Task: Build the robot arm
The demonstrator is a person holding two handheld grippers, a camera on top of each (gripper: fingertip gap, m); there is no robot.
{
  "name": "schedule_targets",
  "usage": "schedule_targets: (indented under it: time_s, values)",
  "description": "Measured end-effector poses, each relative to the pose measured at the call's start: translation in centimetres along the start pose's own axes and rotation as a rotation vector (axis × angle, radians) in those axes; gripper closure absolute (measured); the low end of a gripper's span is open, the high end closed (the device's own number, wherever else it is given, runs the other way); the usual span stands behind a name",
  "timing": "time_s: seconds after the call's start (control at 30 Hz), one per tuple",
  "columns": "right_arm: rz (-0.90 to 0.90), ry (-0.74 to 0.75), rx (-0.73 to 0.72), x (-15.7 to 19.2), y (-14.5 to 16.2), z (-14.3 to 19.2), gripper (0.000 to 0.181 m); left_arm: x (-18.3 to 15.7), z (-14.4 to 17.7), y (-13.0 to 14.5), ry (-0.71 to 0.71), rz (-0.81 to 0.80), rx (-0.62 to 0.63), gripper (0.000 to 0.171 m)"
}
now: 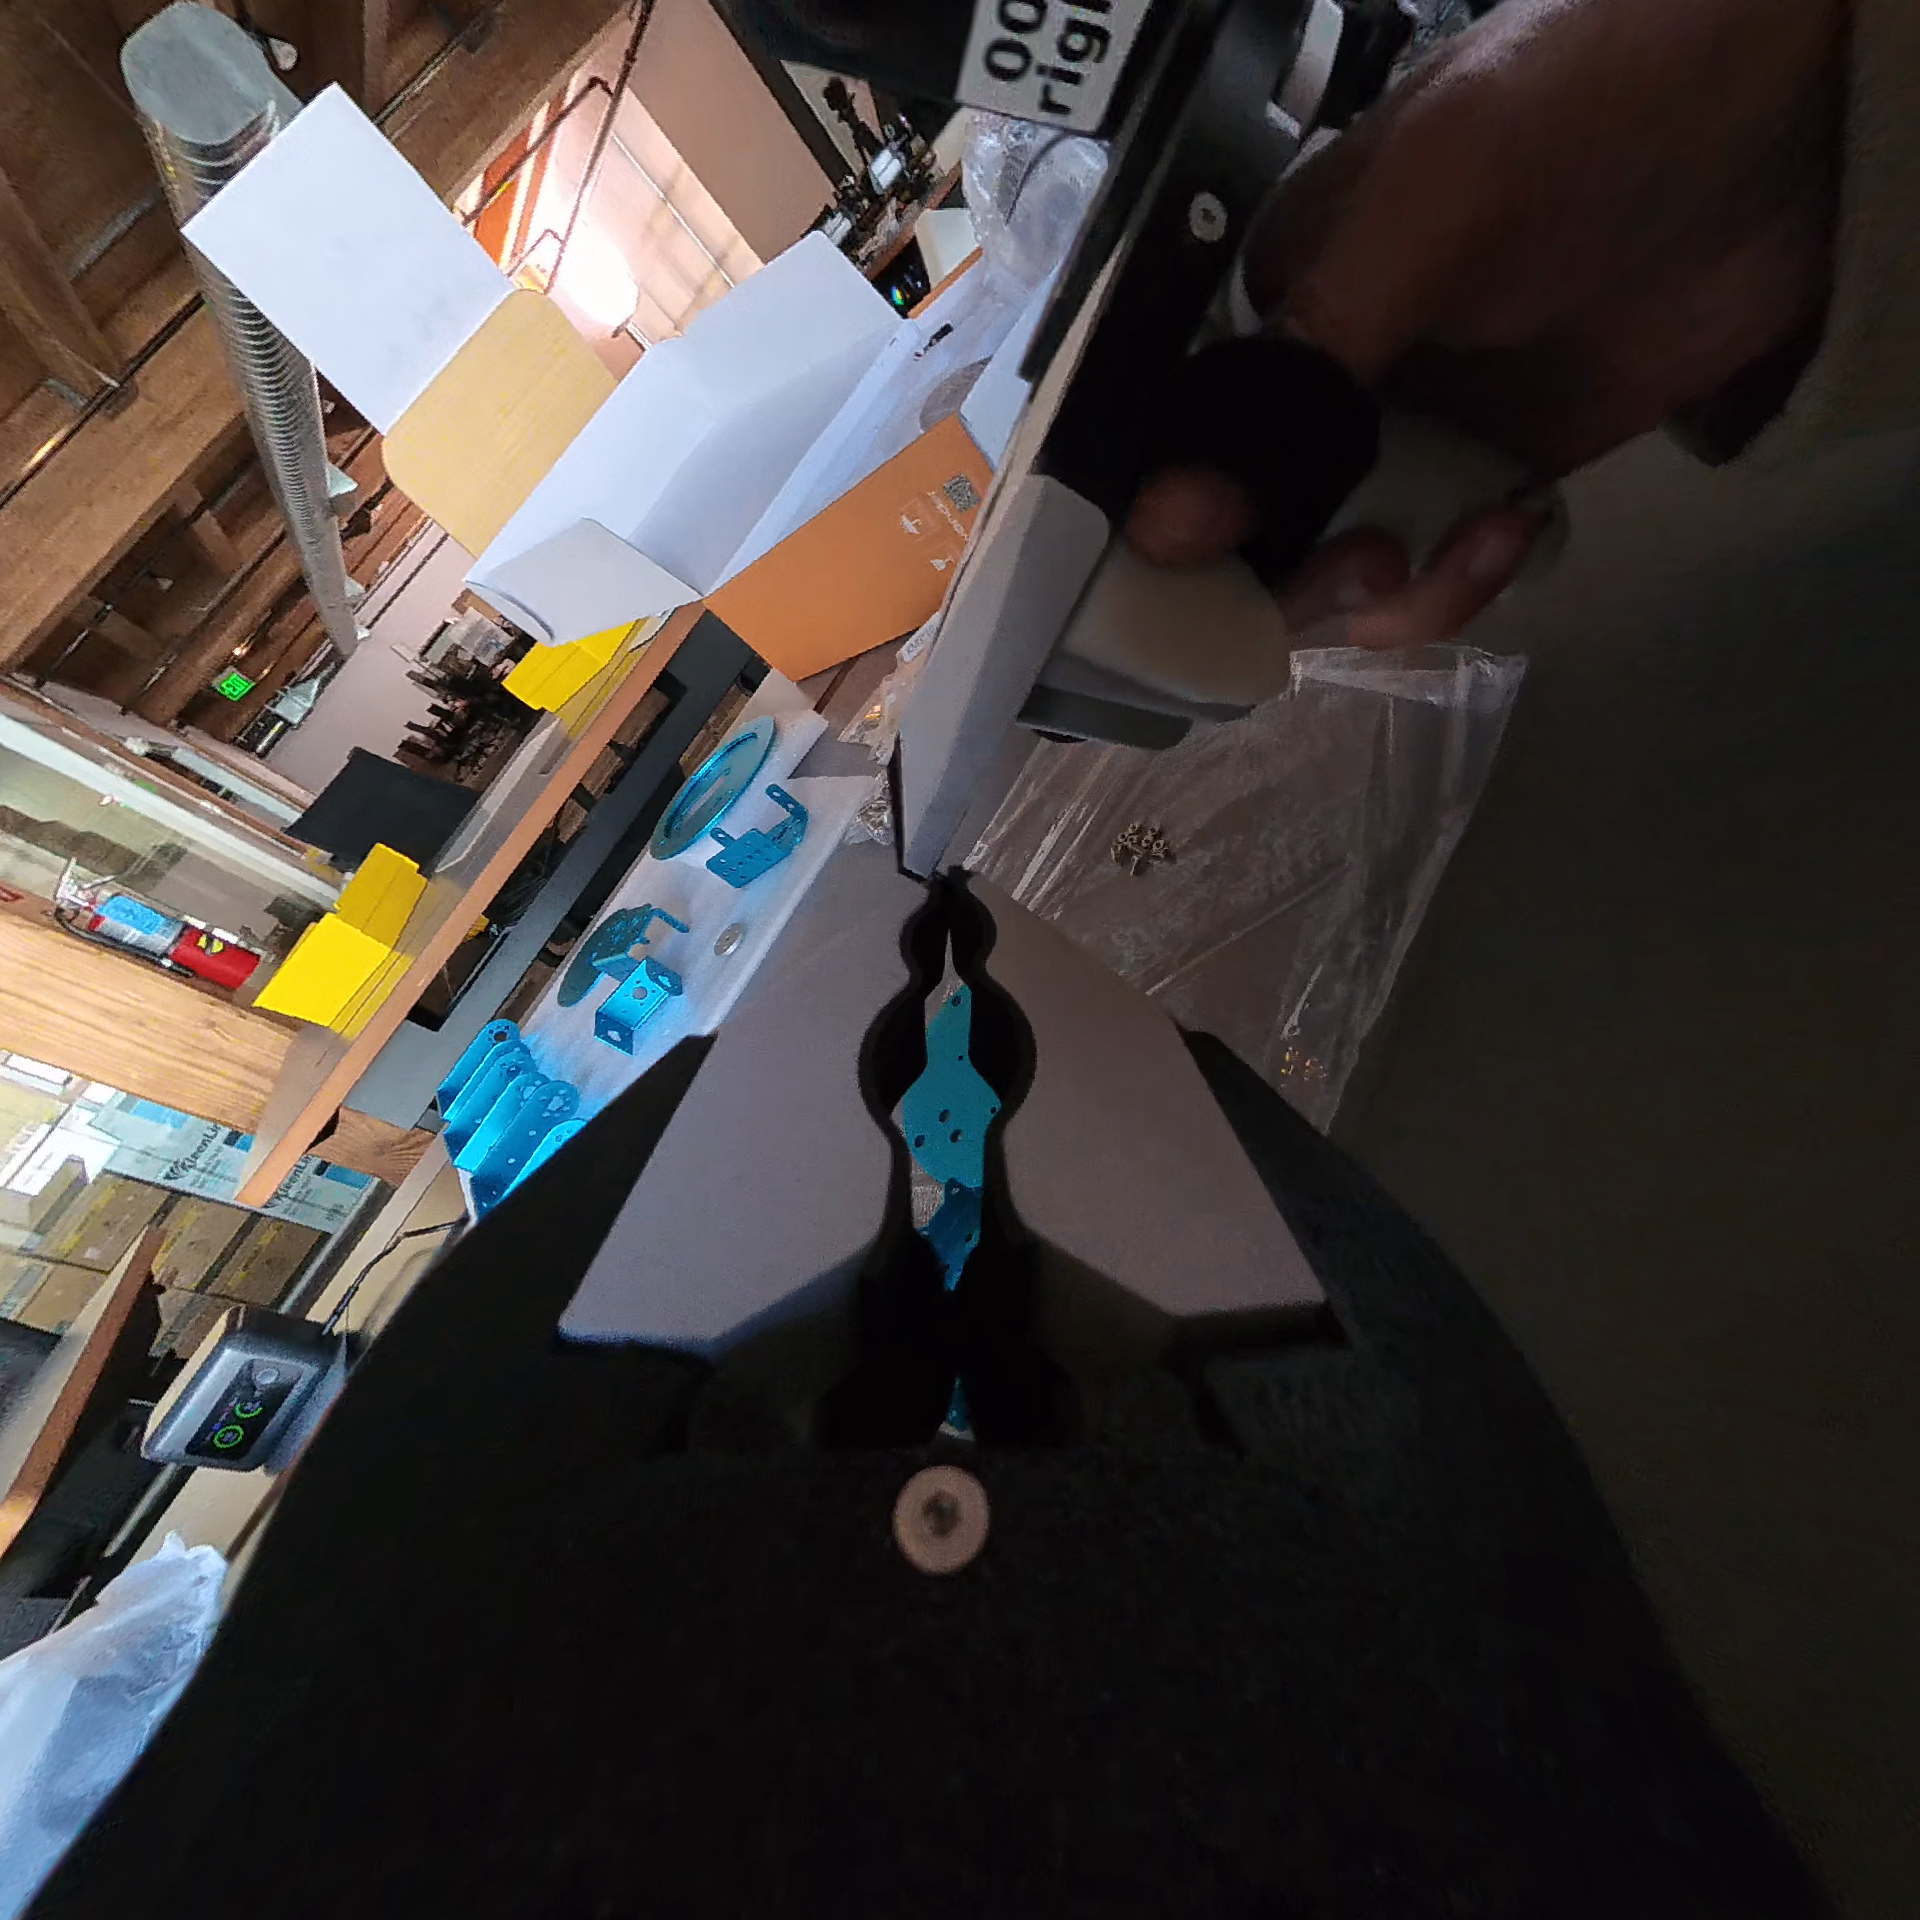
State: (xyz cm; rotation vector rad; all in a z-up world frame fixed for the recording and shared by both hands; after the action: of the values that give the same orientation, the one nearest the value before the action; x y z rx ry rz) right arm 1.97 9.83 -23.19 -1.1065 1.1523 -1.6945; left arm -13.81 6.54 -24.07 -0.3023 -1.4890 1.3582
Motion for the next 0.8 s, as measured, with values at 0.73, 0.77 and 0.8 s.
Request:
schedule_targets:
  time_s: [0.73, 0.77, 0.8]
  values:
    - [0.147, 0.111, 0.126, 0.6, -0.2, 0.0, 0.181, -0.1, -0.1, 1.0, -0.065, -0.113, 0.044, 0.151]
    - [0.184, 0.133, 0.154, 0.7, -0.3, -0.1, 0.18, -0.3, -0.2, 0.9, -0.075, -0.135, 0.042, 0.151]
    - [0.22, 0.151, 0.177, 0.9, -0.4, -0.3, 0.18, -0.4, -0.3, 0.8, -0.078, -0.144, 0.037, 0.152]
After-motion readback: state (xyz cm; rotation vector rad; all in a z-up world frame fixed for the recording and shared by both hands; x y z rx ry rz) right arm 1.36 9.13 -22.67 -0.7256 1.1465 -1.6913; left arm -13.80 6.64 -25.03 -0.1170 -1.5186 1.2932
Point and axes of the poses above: each gripper's, where its closed fingertips meet, z back along the fingers, y out of its underside, x = y × z across the jaws, the point moved 10 cm from there along z, back along the fingers, and after that the axes turned 9 degrees about z, right-handed, at the moved point
